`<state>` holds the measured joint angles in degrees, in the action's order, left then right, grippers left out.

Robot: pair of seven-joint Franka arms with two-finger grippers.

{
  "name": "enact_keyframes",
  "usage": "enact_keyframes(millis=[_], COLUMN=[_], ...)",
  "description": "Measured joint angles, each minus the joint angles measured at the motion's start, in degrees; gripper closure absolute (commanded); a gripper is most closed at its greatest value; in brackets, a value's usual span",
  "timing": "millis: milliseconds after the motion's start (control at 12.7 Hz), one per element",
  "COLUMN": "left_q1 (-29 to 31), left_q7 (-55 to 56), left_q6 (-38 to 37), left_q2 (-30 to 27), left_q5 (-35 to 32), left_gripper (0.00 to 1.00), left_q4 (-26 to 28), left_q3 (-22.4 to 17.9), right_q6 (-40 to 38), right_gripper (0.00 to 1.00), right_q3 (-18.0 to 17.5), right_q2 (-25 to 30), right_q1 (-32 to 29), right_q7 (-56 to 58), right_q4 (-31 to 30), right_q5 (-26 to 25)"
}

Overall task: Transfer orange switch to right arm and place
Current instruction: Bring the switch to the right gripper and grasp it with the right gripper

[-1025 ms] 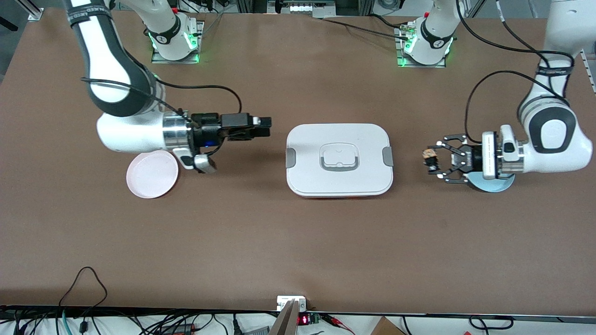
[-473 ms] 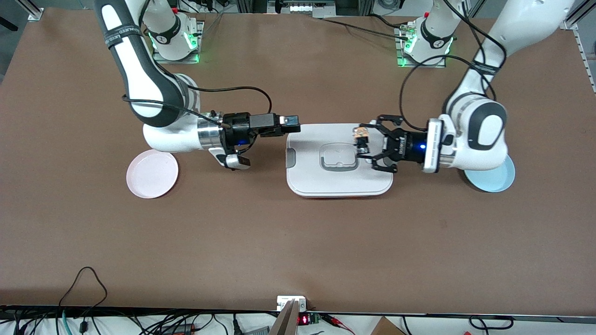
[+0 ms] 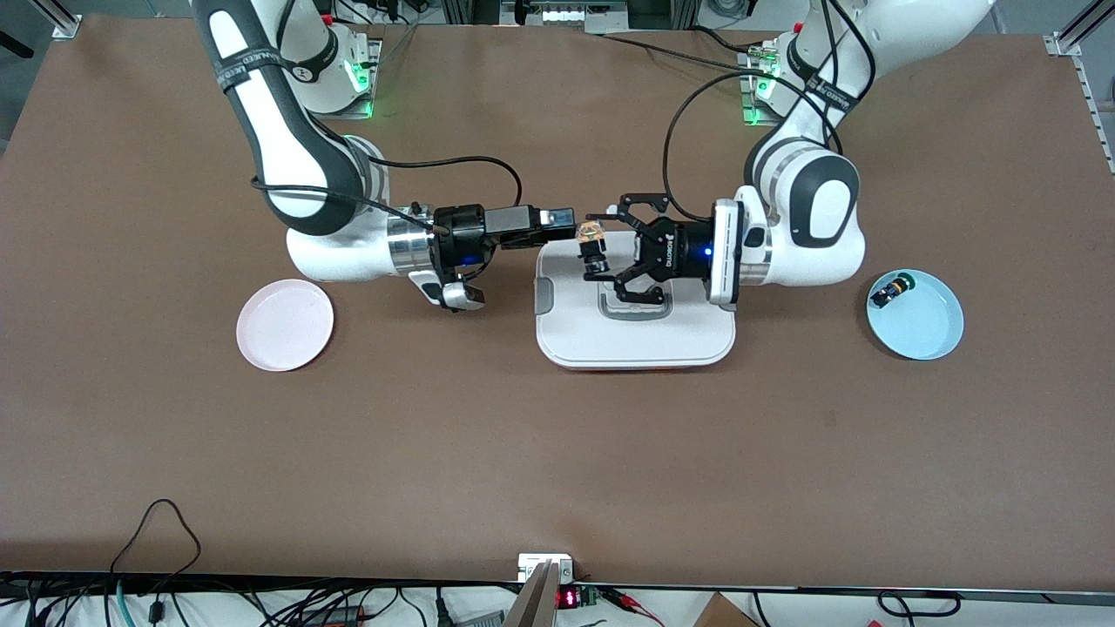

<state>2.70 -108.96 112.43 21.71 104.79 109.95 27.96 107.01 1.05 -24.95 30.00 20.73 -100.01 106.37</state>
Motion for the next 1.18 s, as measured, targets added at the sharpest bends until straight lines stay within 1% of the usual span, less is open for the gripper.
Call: enact_keyframes(millis=[236, 631, 709, 788, 867, 1025, 1182], left_q1=[0.3, 0.3, 0.3, 0.3, 0.3, 0.3, 0.3], left_q7=[0.4, 0.6, 0.6, 0.6, 0.6, 0.6, 0.5], left_q6=[0.1, 0.1, 0.1, 0.1, 0.1, 0.1, 0.2], left_q2=[-0.4, -0.4, -0.4, -0.4, -0.4, -0.4, -0.4], left_q5=[0.0, 0.0, 0.0, 0.0, 0.0, 0.0, 0.0], left_gripper=[1.0, 1.0, 1.0, 1.0, 1.0, 1.0, 1.0], left_q4=[-0.2, -0.2, -0.2, -0.2, -0.2, -0.2, -0.2], left_q3=[-0.1, -0.2, -0.2, -0.2, -0.2, -0.2, -0.2], right_q6=[0.1, 0.7, 0.7, 0.8, 0.8, 1.1, 1.4], right_gripper=[0.02, 0.04, 0.06, 0.11, 0.18, 0.34, 0.44], right_q3=[0.1, 0.1, 0.1, 0.1, 0.1, 0.1, 0.1], right_q2=[-1.3, -1.3, -1.4, -1.4, -1.6, -2.1, -2.7], right_q1=[0.3, 0.4, 0.4, 0.4, 0.4, 0.4, 0.4], right_q7=[-1.0, -4.5, -4.5, -4.5, -4.5, -4.5, -4.5], right_q4=[0.1, 2.4, 2.5, 2.5, 2.6, 3.2, 4.2], right_q5=[0.3, 0.3, 0.3, 0.3, 0.3, 0.3, 0.3])
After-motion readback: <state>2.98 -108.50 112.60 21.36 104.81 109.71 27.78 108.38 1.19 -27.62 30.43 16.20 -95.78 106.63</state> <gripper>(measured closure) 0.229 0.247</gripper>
